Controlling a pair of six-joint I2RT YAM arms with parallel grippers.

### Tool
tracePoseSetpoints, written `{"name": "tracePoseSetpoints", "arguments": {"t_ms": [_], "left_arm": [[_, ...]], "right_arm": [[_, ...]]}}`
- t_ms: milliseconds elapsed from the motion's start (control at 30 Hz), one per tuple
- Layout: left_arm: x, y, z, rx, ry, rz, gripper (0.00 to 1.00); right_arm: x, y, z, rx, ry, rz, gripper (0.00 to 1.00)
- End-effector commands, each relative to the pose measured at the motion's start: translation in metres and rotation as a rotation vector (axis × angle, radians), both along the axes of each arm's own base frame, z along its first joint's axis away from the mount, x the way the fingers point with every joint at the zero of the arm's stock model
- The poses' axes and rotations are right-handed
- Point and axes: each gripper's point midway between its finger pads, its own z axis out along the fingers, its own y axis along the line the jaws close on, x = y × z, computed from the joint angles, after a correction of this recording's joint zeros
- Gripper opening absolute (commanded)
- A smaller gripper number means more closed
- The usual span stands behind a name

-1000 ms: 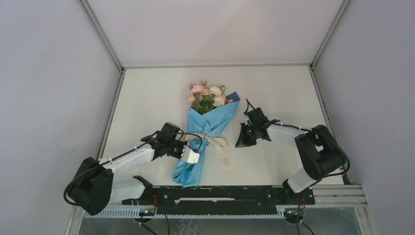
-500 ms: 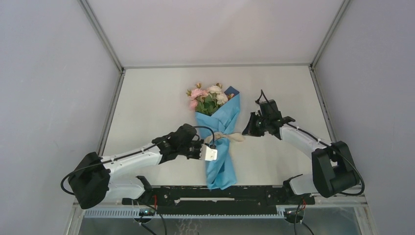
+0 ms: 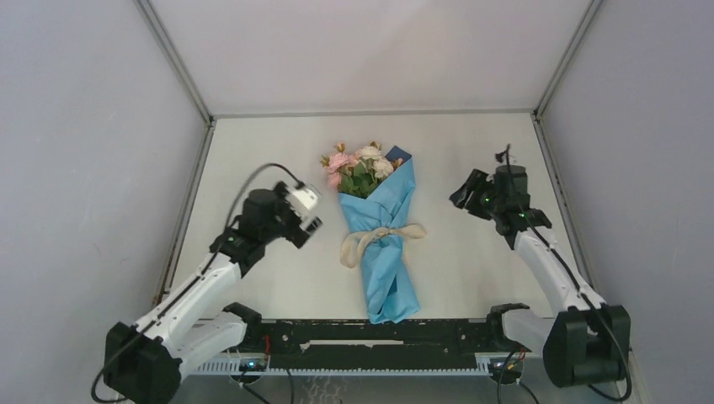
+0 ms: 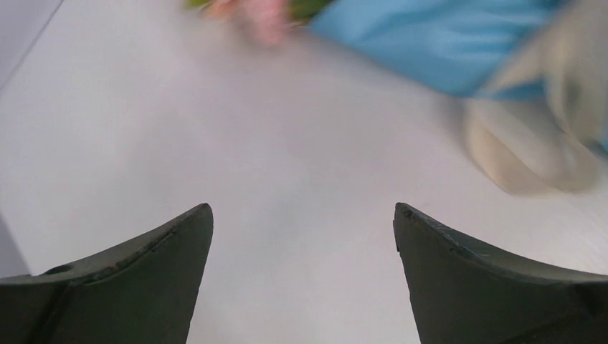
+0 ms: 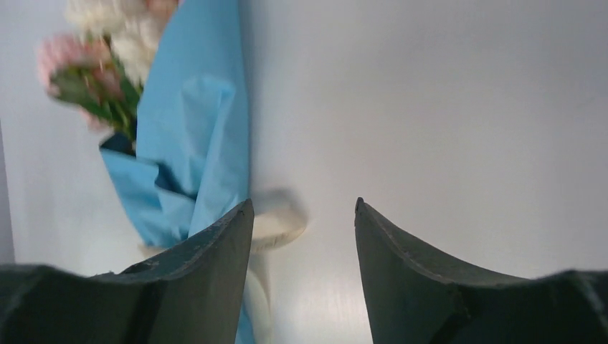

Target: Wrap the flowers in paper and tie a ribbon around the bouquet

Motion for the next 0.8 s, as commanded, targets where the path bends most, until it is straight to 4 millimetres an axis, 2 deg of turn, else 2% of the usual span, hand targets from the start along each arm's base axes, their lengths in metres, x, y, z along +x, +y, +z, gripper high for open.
{"name": "tracePoseSetpoints", "arguments": {"t_ms": [0, 133, 233, 300, 333, 433, 500, 600, 767], "left_arm": [[0.030, 0.072, 0.032, -0.371, -0.002, 0.549, 1.00], [0.032, 0.145, 0.023, -0.540, -0.095, 0.902, 1.00], [0.023, 0.195, 0.011, -0.557, -0.219, 1.103, 1.00], [0.015, 0.217, 0.004, -0.570, -0.271, 1.199, 1.00], [0.009, 0.225, -0.005, -0.570, -0.274, 1.241, 1.00], [0.000, 0.240, -0.015, -0.594, -0.309, 1.311, 1.00], [0.000, 0.244, -0.009, -0.608, -0.346, 1.314, 1.00], [0.001, 0.242, -0.004, -0.623, -0.364, 1.294, 1.00], [0.003, 0.237, -0.005, -0.637, -0.349, 1.263, 1.00]], "right_arm": [[0.016, -0.049, 0.032, -0.080, -0.206, -0.202, 0.64], [0.014, -0.079, 0.042, -0.131, -0.327, -0.327, 0.65], [0.012, -0.089, 0.040, -0.169, -0.341, -0.357, 0.65], [0.012, -0.093, 0.034, -0.191, -0.322, -0.369, 0.65], [0.012, -0.095, 0.030, -0.200, -0.308, -0.373, 0.65], [0.013, -0.102, 0.022, -0.230, -0.291, -0.401, 0.66], [0.016, -0.100, 0.022, -0.230, -0.315, -0.378, 0.66], [0.019, -0.095, 0.022, -0.218, -0.347, -0.351, 0.66], [0.017, -0.096, 0.023, -0.225, -0.367, -0.353, 0.65]]}}
